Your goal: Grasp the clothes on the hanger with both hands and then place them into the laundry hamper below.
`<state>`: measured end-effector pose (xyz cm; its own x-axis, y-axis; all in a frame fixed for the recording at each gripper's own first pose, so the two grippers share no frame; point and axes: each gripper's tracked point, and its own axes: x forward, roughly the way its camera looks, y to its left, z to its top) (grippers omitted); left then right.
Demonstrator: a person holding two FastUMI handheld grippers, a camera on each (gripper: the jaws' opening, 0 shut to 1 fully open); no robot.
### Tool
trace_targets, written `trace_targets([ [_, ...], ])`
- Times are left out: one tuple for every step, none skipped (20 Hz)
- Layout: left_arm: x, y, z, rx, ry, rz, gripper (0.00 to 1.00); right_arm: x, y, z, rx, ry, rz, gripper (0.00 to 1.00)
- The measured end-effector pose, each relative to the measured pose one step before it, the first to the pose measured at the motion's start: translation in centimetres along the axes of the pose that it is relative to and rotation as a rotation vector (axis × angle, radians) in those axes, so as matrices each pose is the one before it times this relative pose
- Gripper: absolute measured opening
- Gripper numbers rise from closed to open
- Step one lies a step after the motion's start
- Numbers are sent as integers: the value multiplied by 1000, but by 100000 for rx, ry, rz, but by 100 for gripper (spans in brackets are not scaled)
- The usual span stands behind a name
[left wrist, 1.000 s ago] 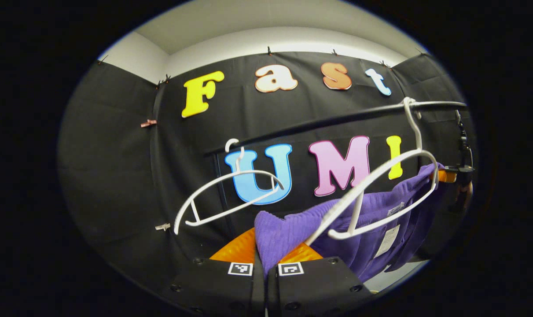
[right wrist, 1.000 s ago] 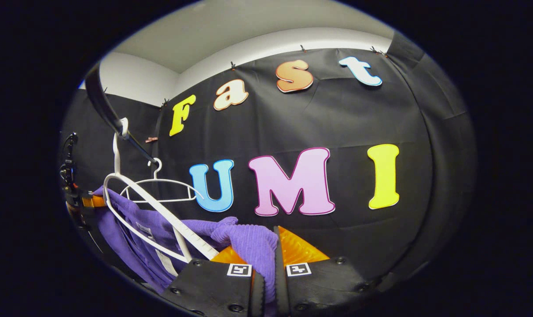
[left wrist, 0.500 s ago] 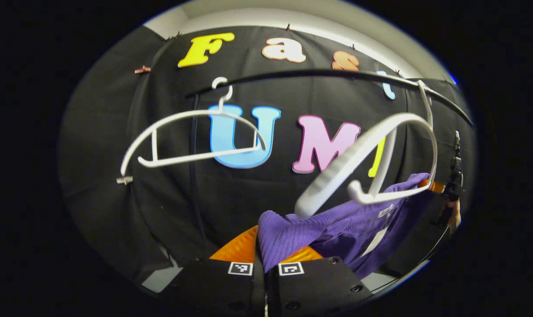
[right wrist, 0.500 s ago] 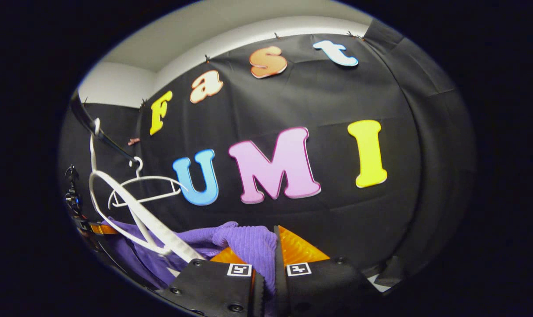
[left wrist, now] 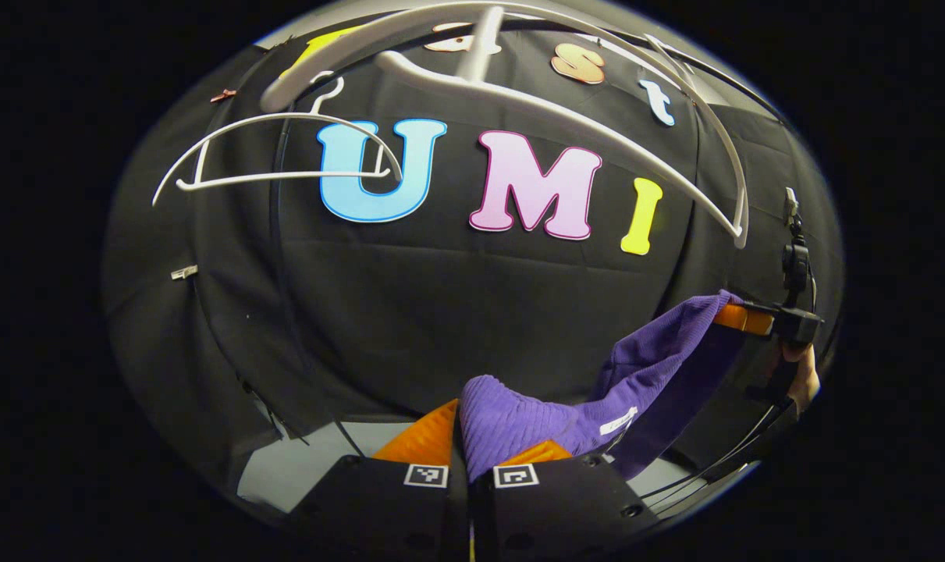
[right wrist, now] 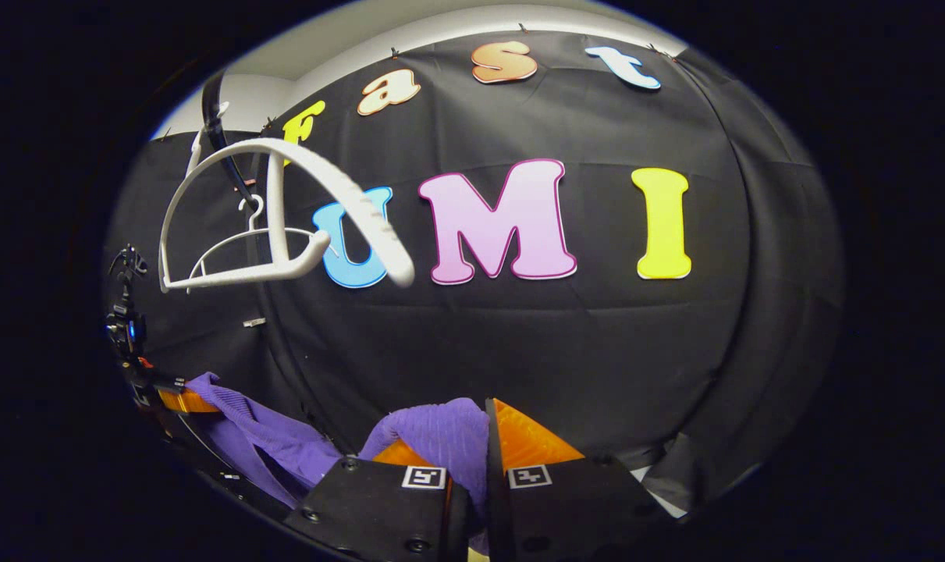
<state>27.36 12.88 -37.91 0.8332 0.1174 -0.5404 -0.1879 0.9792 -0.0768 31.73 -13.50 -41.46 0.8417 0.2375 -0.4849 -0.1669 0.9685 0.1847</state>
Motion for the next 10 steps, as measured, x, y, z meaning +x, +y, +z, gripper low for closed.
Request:
trace_targets([
  [171, -899, -291, -473, 1061, -1695, 7, -206, 677, -1111, 716, 2597, 954, 14],
  [364, -974, -693, -152, 1541, -1245, 7, -202, 855, -923, 1219, 2273, 1575, 14],
  [154, -860, -601, 478, 1616, -1125, 7, -247, 1164, -1065, 1762, 2439, 2478, 15],
  [493, -1062, -511, 433, 1630, -1506, 7, -102, 1290, -936, 859, 2208, 2675, 14],
  [413, -1071, -663, -492, 2032, -1821, 7, 56, 1155, -914, -384, 2148, 2178, 14],
  [66, -977, -1023, -1065, 1730, -1745, 7, -13, 1137, -665, -337, 1857, 2213, 14],
  [257, -902, -659, -1404, 1142, -1703, 7, -215, 1313, -710, 603, 1694, 2975, 15],
  [186, -596, -361, -1844, 1034, -1444, 7, -361, 1193, -495, 1327, 1575, 2843, 14],
  [56, -614, -465, -1844, 1227, -1255, 7, -243, 1041, -785, 1024, 2112, 2574, 15],
  [89, -402, -533, -1397, 1348, -680, 7, -116, 814, -1084, 334, 2798, 1496, 14],
])
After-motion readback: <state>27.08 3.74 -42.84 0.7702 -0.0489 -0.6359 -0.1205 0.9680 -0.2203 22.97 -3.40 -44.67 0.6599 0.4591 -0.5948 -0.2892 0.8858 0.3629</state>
